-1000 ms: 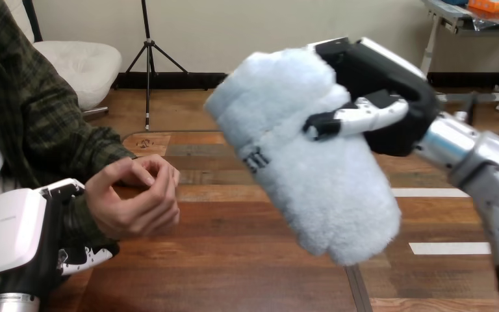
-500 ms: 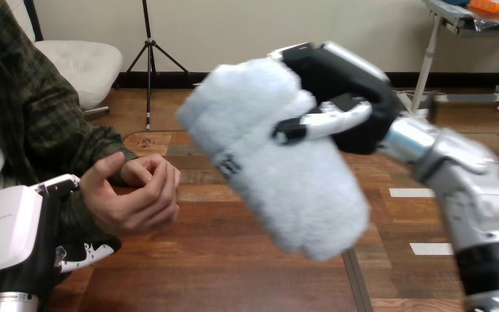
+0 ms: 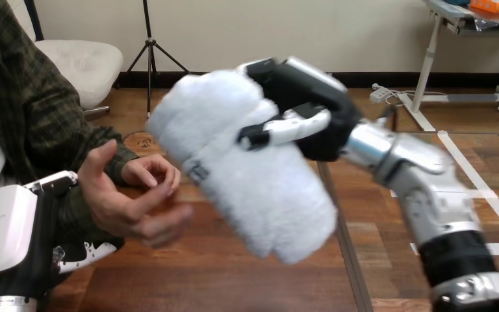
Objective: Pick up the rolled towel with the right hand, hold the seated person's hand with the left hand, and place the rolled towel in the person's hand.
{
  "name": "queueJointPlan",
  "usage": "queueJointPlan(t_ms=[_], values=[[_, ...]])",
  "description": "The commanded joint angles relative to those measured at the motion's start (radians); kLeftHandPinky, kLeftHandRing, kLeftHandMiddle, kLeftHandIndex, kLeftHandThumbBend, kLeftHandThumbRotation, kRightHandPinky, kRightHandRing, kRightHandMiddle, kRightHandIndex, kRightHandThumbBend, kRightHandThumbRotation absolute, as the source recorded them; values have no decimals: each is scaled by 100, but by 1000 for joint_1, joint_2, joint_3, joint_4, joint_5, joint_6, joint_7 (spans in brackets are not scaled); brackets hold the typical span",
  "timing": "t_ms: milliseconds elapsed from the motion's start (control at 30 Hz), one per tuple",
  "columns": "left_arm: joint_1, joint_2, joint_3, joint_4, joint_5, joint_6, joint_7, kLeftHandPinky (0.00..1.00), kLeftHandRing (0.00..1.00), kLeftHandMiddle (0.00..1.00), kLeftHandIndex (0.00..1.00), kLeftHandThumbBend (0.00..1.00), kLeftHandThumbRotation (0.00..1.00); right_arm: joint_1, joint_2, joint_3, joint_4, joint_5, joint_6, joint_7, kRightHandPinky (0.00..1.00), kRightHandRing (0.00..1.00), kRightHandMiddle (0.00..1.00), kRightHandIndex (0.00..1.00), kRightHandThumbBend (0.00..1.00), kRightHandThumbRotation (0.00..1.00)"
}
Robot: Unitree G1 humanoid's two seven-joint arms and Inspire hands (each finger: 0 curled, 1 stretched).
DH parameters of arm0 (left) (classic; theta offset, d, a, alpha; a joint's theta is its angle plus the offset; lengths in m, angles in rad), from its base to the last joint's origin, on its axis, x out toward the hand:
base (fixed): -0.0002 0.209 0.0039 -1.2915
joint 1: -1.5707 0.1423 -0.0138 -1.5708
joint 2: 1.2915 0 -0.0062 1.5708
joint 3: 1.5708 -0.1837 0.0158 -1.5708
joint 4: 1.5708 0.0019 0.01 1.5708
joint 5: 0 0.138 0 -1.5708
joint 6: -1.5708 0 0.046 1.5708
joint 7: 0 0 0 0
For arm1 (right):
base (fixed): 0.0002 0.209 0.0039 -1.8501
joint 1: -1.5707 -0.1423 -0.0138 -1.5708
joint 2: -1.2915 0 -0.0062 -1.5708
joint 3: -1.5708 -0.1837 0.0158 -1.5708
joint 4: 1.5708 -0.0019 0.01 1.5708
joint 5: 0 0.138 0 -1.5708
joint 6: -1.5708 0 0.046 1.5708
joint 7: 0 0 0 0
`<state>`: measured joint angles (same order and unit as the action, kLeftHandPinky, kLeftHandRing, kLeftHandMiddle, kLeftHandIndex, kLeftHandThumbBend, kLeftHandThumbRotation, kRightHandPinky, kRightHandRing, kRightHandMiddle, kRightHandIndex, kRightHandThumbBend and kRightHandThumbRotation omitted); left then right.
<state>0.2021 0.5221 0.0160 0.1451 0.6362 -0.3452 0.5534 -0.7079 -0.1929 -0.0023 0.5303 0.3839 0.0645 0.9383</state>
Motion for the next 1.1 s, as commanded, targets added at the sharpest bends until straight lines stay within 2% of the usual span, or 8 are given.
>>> queueJointPlan(t_ms=[0,200,433,767,1067], values=[[-8,-19,6,-59,-10,-25,-7,39,42,46,47,95,0,-119,42,-6,58,-10,-62,2,6,11,20,30,76,0],[7,-26,13,-90,-17,-25,-21,40,43,46,47,95,0,-149,77,-1,133,-33,-83,14,5,11,19,30,76,0],[30,-45,21,-148,-31,-20,-49,40,43,46,47,96,0,-180,119,4,230,-64,-148,38,5,10,19,30,74,0],[57,-66,26,-219,-30,-17,-71,40,42,45,46,97,0,-216,165,-1,351,-93,-216,64,5,11,20,31,75,0],[85,-92,34,-279,-33,-14,-95,39,41,45,46,97,0,-230,200,-1,428,-109,-244,67,5,10,20,30,78,0]])
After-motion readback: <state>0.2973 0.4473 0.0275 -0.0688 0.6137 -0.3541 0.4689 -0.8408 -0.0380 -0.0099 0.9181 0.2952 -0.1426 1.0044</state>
